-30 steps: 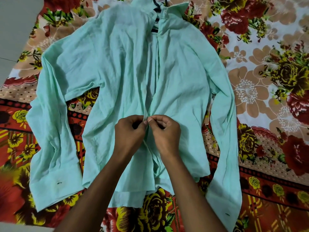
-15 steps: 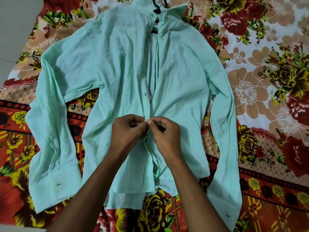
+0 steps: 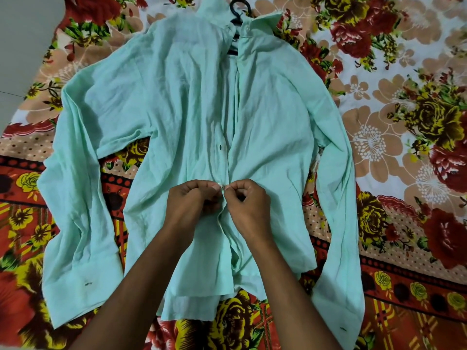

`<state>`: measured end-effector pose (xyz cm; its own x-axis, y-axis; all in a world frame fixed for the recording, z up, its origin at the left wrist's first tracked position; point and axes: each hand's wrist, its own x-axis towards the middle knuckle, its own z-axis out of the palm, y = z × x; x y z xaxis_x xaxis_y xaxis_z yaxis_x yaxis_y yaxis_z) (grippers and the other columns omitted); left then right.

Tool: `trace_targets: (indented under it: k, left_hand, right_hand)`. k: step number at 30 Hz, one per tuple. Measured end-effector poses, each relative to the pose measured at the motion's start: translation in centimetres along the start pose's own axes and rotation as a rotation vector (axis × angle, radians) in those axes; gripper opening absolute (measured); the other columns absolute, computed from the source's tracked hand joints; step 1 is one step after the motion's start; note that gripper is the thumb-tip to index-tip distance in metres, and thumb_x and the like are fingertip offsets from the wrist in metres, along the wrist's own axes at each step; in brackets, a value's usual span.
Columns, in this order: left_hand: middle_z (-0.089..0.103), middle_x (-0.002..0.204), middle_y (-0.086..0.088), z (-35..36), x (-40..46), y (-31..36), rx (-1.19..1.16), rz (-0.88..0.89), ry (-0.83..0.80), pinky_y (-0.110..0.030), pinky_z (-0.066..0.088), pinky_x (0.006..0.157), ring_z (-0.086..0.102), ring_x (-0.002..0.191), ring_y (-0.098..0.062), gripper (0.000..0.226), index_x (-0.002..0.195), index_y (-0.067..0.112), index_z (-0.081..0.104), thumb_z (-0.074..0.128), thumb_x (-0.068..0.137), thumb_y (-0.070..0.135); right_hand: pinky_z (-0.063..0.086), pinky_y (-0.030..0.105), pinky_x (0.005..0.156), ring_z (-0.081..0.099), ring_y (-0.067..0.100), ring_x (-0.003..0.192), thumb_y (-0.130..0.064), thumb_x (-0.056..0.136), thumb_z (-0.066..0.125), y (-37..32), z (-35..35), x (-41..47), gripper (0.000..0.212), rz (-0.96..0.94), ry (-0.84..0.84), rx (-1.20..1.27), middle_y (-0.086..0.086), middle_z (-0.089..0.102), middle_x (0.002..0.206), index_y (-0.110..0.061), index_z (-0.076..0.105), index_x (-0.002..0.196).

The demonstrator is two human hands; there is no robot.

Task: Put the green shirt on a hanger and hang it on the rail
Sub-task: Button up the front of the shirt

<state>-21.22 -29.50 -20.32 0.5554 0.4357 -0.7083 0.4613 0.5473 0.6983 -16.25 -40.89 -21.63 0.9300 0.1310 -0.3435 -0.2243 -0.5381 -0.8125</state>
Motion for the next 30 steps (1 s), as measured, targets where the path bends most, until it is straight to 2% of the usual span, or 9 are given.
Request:
trace_targets:
  k: [3, 6, 9, 11, 15, 18, 22, 25, 30]
  left_hand:
    - [0.072, 0.068, -0.009, 0.0, 0.5, 0.2, 0.295, 0.102, 0.047, -0.027, 0.056, 0.057, 0.067, 0.059, -0.017, 0.011, 0.079, 0.003, 0.075, 0.070, 0.087, 0.007]
    - [0.070, 0.065, 0.006, 0.0, 0.9, 1.3, 0.727, 0.436, 0.175, -0.023, 0.049, 0.058, 0.065, 0.061, -0.005, 0.007, 0.075, 0.017, 0.072, 0.073, 0.082, 0.020]
    - [0.065, 0.074, 0.009, 1.3, 1.4, 2.6, 0.773, 0.742, 0.199, -0.025, 0.048, 0.063, 0.061, 0.068, -0.008, 0.007, 0.082, 0.019, 0.066, 0.073, 0.083, 0.022]
    - [0.065, 0.082, 0.008, 2.6, 2.3, 3.0, 0.810, 0.802, 0.174, -0.028, 0.049, 0.067, 0.060, 0.074, -0.011, 0.009, 0.091, 0.019, 0.066, 0.072, 0.085, 0.024]
    - [0.064, 0.090, -0.003, 3.4, 4.6, 3.1, 0.954, 0.726, 0.170, -0.040, 0.049, 0.069, 0.059, 0.082, -0.022, 0.029, 0.106, 0.011, 0.062, 0.068, 0.088, 0.033]
    - [0.069, 0.083, -0.010, 2.8, 5.3, 3.5, 0.964, 0.718, 0.197, -0.044, 0.051, 0.069, 0.064, 0.077, -0.029, 0.018, 0.099, 0.004, 0.066, 0.064, 0.088, 0.018]
    - [0.070, 0.068, -0.008, 2.0, 4.9, 4.0, 0.757, 0.609, 0.186, -0.032, 0.050, 0.063, 0.066, 0.067, -0.023, 0.012, 0.081, 0.004, 0.074, 0.063, 0.084, 0.010]
    - [0.069, 0.065, -0.005, 1.7, 4.7, 4.1, 0.557, 0.412, 0.153, -0.037, 0.055, 0.065, 0.064, 0.062, -0.023, 0.014, 0.078, 0.008, 0.075, 0.062, 0.085, 0.011]
    - [0.057, 0.063, -0.006, 1.8, 4.5, 4.2, 0.332, 0.242, 0.126, -0.036, 0.045, 0.062, 0.051, 0.061, -0.021, 0.012, 0.078, 0.006, 0.071, 0.061, 0.085, 0.007]
  right_hand:
    - [0.049, 0.021, 0.064, 0.056, 0.005, 0.060, -0.012, 0.081, 0.074, 0.0, -0.4, 0.5, 0.014, -0.062, -0.027, -0.256, -0.011, 0.058, 0.065, -0.018, 0.062, 0.077]
    - [0.050, 0.024, 0.066, 0.056, 0.003, 0.062, -0.011, 0.082, 0.076, -0.3, -0.7, 1.1, 0.019, -0.105, -0.007, -0.289, -0.011, 0.057, 0.066, -0.020, 0.060, 0.076]
    - [0.056, 0.031, 0.071, 0.064, 0.009, 0.074, -0.009, 0.085, 0.072, -1.4, -0.8, 2.0, 0.012, -0.223, 0.140, -0.170, -0.008, 0.066, 0.079, -0.018, 0.064, 0.084]
    - [0.057, 0.032, 0.074, 0.067, 0.011, 0.080, -0.006, 0.088, 0.068, -2.4, -0.5, 3.0, 0.011, -0.266, 0.189, -0.093, -0.005, 0.069, 0.086, -0.017, 0.067, 0.090]
    - [0.058, 0.033, 0.084, 0.069, 0.012, 0.089, -0.011, 0.094, 0.063, -3.2, 0.5, 5.1, 0.013, -0.273, 0.103, -0.106, -0.001, 0.073, 0.096, -0.013, 0.072, 0.103]
    - [0.057, 0.037, 0.087, 0.068, 0.017, 0.093, -0.021, 0.094, 0.067, -2.8, 1.3, 6.2, 0.017, -0.286, 0.044, -0.290, 0.003, 0.071, 0.101, -0.013, 0.074, 0.107]
    - [0.053, 0.031, 0.081, 0.064, 0.016, 0.092, -0.025, 0.088, 0.076, -2.6, 1.8, 6.4, 0.018, -0.282, 0.103, -0.385, 0.001, 0.067, 0.098, -0.016, 0.074, 0.103]
    - [0.054, 0.032, 0.074, 0.063, 0.014, 0.086, -0.020, 0.089, 0.073, -2.6, 2.0, 6.5, 0.006, -0.278, 0.153, -0.392, -0.004, 0.066, 0.090, -0.019, 0.073, 0.095]
    - [0.052, 0.033, 0.069, 0.058, 0.010, 0.079, -0.018, 0.090, 0.065, -2.6, 2.1, 6.2, 0.006, -0.337, 0.188, -0.379, -0.007, 0.064, 0.082, -0.020, 0.067, 0.085]
